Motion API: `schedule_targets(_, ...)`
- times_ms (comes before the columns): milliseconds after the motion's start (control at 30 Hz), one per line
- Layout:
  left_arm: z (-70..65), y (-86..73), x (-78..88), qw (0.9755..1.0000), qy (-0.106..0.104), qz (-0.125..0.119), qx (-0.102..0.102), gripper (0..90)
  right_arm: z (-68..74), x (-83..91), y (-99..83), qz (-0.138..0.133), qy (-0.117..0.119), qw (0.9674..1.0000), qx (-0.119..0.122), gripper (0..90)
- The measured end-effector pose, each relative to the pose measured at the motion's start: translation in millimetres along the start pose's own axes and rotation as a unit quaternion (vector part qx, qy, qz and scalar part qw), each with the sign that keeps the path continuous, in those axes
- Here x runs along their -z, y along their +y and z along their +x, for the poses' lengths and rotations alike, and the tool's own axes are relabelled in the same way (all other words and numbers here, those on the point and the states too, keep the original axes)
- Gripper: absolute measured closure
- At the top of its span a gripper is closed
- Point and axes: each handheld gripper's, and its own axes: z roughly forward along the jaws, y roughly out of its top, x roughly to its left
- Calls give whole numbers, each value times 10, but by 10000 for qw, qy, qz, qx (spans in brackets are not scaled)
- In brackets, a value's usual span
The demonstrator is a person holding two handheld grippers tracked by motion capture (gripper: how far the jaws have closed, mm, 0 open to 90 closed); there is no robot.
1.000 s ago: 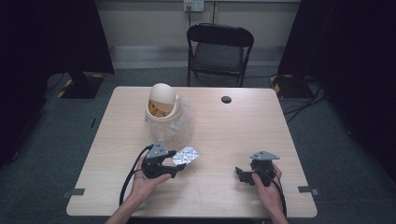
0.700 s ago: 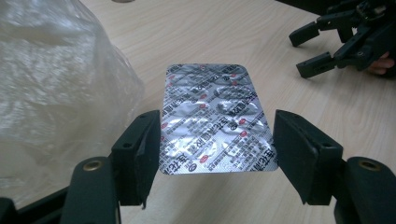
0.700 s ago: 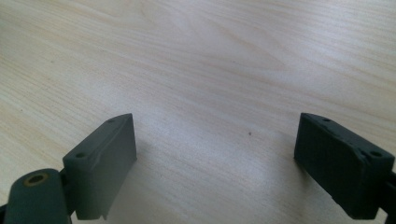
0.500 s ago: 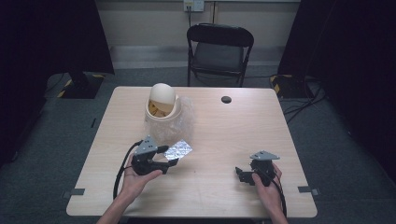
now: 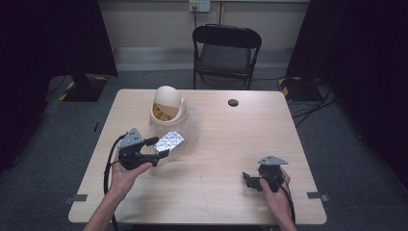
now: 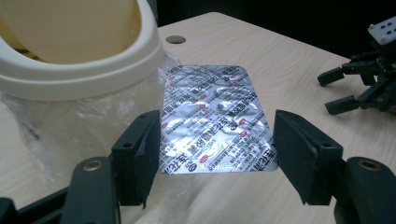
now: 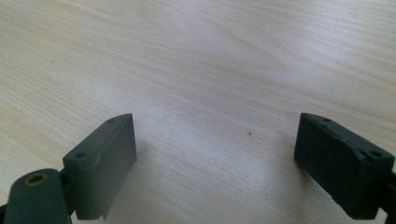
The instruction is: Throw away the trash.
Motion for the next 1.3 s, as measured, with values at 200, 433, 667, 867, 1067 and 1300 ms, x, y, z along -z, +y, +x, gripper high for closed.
schedule_targets(200, 111, 124, 61, 9999, 123, -57, -21, 340, 0, 0, 0, 0, -1, 10000, -1, 119)
schedule_targets(433, 278, 257, 65, 9995, 277, -144, 26, 340, 0, 0, 0, 0, 0, 10000, 0, 119)
schedule_targets(667, 414, 352, 30, 9992, 387, -126, 60, 340, 0, 1, 0, 6, -7, 10000, 1, 119)
schedule_targets(867, 490, 399, 2, 9988, 468, -107, 70, 340, 0, 0, 0, 1, 0, 10000, 0, 119)
schedule_targets(1067, 584, 411, -48, 9985, 542, 16, 122, 340, 0, 0, 0, 0, -1, 10000, 0, 119)
schedule_targets(1300, 692, 450, -127, 9976, 643, 94, 231, 340, 0, 0, 0, 0, -1, 10000, -1, 119)
